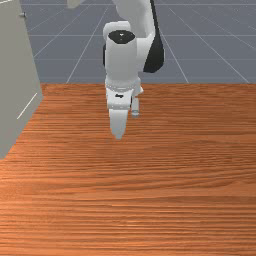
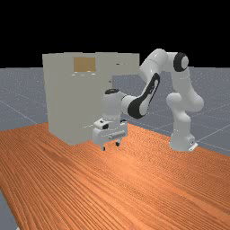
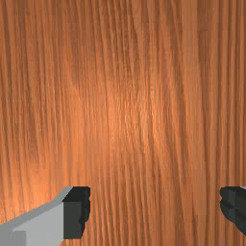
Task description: Close the drawer
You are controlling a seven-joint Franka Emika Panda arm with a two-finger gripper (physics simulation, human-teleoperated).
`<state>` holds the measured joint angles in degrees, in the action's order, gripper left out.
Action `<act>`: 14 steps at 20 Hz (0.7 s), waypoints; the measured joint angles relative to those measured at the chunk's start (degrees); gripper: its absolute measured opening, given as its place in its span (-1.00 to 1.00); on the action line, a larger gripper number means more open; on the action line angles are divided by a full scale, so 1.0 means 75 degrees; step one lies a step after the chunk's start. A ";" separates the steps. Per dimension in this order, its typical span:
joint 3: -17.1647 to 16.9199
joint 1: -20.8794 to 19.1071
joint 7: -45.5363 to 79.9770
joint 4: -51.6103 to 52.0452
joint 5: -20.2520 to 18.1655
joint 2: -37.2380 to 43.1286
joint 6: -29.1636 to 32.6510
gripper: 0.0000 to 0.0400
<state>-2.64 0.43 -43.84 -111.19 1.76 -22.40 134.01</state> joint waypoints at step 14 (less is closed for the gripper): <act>-0.0022 0.0026 0.0019 -0.0579 0.0130 0.3345 -0.1615 -1.00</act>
<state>-2.81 0.63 -43.69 -115.53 2.73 2.69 121.89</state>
